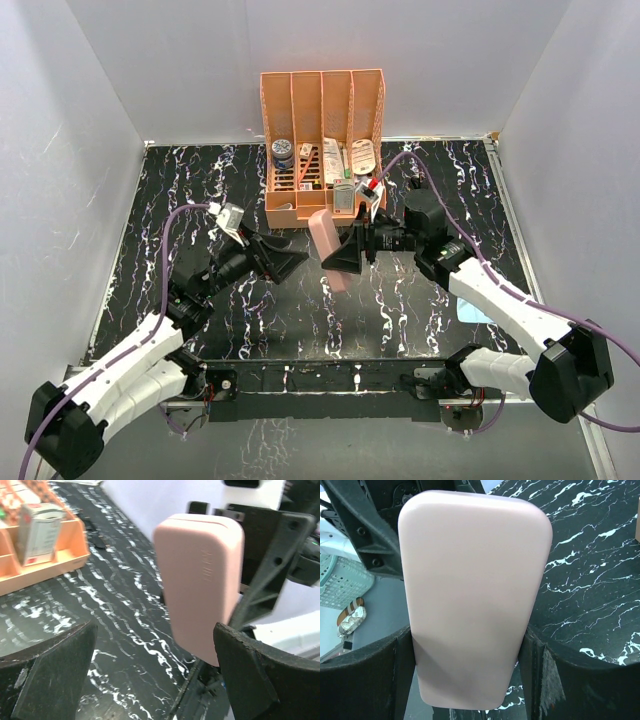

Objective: Organize the sunglasses
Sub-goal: Open the sunglasses case.

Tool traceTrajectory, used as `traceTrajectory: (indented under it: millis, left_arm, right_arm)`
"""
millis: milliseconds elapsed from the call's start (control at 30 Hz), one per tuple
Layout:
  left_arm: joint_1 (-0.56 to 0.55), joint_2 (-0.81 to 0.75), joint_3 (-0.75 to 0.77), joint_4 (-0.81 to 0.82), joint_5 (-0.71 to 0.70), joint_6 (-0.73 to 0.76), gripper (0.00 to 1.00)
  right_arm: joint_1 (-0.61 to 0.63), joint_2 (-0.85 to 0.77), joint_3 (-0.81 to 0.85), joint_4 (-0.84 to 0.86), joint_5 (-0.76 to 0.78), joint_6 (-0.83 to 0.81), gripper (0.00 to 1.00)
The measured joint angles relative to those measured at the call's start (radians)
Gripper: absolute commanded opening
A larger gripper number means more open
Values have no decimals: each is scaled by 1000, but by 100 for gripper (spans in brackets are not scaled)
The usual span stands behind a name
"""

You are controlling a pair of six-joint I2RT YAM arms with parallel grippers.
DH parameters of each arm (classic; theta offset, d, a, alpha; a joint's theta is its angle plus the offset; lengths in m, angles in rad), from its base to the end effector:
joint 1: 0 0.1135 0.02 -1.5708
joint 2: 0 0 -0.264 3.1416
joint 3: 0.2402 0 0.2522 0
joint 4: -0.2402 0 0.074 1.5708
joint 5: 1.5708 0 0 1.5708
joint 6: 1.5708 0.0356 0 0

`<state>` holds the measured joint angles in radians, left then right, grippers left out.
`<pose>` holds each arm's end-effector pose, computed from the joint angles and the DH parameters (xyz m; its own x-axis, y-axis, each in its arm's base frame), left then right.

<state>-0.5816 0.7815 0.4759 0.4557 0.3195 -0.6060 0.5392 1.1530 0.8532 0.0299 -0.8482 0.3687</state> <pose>0.1533 -0.1142 0.2991 -0.3422 -0.4222 -0.8394 0.7132 0.4650 -0.5246 0.2082 0.1557 0.3138 -0.5594 -0.0569 -0.8269 -0.8130 0.2325 0.5339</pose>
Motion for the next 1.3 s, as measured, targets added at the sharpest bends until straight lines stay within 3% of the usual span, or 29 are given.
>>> traceTrajectory:
  millis: [133,400,533,667,767,900,1300]
  left_arm:
    - [0,49,-3,122,106,-22,99]
    - [24,124,-40,309,187,-37,99]
    - [82,255,-56,526,299,-116,99]
    - [161,463,-85,850,397,-275,99]
    - [200,620,-80,985,452,-375,99]
    - [208,692,-79,1027,488,-414,99]
    - [208,635,-62,1116,536,-416,99]
  right_arm:
    - [-20,0,7,-5,-28,-4,0]
    - [-31,0,9,-6,-34,-16,0]
    - [-38,0,9,-4,-33,-19,0]
    - [-49,16,9,3,-34,-3,0]
    - [-51,32,9,1,-33,4,0]
    - [-51,54,29,-13,-30,8,0]
    - [-51,195,101,-3,-18,39,0]
